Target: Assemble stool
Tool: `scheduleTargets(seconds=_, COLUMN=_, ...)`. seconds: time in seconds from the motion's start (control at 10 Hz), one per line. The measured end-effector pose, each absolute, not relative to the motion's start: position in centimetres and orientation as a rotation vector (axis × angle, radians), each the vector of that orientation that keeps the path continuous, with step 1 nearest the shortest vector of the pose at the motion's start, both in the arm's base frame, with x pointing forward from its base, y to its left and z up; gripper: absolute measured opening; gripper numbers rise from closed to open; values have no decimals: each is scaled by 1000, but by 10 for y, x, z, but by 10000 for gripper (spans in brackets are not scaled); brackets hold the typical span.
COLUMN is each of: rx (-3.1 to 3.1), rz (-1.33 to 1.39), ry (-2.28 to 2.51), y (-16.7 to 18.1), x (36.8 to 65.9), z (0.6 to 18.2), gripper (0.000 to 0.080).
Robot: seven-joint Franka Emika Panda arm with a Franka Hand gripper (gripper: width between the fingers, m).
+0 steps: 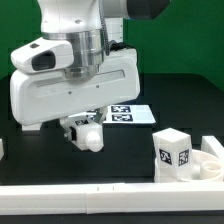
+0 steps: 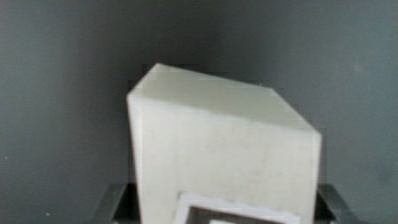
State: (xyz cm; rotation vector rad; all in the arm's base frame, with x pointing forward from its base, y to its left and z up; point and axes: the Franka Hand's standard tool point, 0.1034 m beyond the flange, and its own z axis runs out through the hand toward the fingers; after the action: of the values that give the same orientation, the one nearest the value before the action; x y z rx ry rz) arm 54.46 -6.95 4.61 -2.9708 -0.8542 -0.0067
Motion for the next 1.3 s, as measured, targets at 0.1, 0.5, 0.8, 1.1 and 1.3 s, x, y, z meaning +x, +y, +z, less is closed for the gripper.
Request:
scheduleTargets(seconds=0.1, rx=-2921, rz=-18, ry=-1052, y=-69, x=544, z=46, gripper=313)
scheduleTargets(seconds=0.5, rx=-2581, rz=-57, ry=-1766, y=-52, x=518, z=38, gripper=314)
scheduleTargets(seconds=0.8, rx=-2381, rz=-2, ry=-2079, y=-63, x=517, z=38, gripper=314)
scheduleTargets(seconds=1.1, rx=-1800, rz=69, ry=-2609, y=-43, x=507, z=31, gripper=314)
scheduleTargets(seconds=1.3, rx=-1651, rz=91, ry=-2704, y=-48, x=503, z=29, gripper=314)
